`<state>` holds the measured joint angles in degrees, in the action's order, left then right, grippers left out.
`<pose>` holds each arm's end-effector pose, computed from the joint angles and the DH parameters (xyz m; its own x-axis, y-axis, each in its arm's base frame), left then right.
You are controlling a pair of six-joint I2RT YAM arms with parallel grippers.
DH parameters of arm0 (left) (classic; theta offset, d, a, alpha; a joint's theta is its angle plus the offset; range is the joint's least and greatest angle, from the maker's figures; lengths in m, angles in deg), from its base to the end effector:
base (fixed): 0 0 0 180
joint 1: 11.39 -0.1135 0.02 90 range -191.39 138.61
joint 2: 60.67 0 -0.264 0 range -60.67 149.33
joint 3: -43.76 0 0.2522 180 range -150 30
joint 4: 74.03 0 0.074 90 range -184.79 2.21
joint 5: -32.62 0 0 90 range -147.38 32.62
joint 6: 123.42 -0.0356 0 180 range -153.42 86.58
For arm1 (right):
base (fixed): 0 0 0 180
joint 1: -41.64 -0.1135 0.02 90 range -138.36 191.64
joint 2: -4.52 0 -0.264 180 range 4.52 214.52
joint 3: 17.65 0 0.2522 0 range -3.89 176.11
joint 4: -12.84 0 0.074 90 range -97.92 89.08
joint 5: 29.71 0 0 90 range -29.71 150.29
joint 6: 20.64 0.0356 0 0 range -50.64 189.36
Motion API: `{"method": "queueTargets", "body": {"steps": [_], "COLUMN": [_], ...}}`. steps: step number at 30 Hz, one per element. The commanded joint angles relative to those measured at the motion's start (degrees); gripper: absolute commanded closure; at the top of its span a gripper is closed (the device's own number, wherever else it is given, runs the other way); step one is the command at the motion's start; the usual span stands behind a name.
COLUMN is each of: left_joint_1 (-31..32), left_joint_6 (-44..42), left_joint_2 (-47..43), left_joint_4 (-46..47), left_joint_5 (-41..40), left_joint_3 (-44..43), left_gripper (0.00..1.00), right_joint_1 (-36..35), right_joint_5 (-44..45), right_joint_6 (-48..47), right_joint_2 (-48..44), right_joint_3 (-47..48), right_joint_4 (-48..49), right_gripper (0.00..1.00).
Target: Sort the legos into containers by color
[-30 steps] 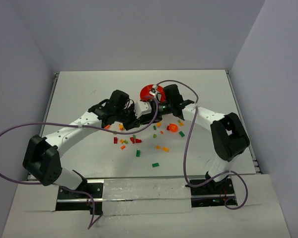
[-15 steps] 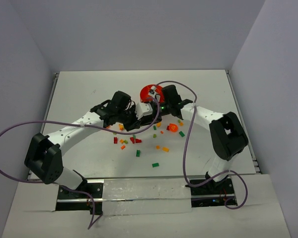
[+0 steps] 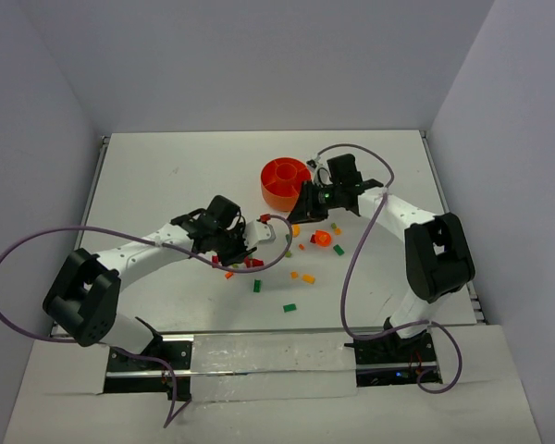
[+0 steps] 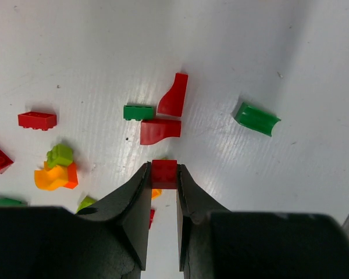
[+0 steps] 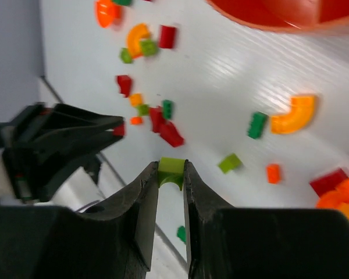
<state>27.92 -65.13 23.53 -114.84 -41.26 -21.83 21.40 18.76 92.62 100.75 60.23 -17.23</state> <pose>0.2161 -0.1897 0.2025 -0.1893 0.8077 -0.5584 0.9609 0.2695 0.0641 0.3247 0.1449 0.2213 -0.9101 -0.0205 -0.4139 -0.3401 0.6076 0.7177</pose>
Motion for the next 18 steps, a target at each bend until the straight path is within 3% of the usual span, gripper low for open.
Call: {"method": "queueTargets", "body": {"steps": [1, 5, 13, 16, 18], "left_joint_1": [-0.5, -1.0, -1.6, -2.1, -2.3], "left_joint_6": [-4.9, -5.9, -5.4, -3.6, -2.0], "left_joint_2": [2.5, 5.2, 8.3, 8.2, 7.4], "left_joint_4": [-1.7, -2.0, -1.1, -0.6, -0.3], "left_joint_5": [-1.3, -2.0, -2.8, -2.4, -2.2], "left_joint_3": [-1.8, -2.5, -3.4, -3.4, -3.2], "left_gripper": [0.94, 0.86, 0.73, 0.66, 0.58], "right_joint_1": [-0.2, -0.2, -0.4, -0.8, -1.3], "right_joint_5": [7.7, 11.3, 14.8, 15.2, 15.9], "right_joint_6": [-9.3, -12.9, -15.7, -16.3, -16.5], "right_joint_2": [-1.3, 0.0, 1.7, 2.0, 1.7], "right_joint_3": [-1.1, -1.2, -2.1, -2.6, -3.1], "right_joint_4": [-6.8, -9.3, -10.1, -9.9, -9.8], "right_gripper": [1.0, 1.0, 0.91, 0.81, 0.69]}}
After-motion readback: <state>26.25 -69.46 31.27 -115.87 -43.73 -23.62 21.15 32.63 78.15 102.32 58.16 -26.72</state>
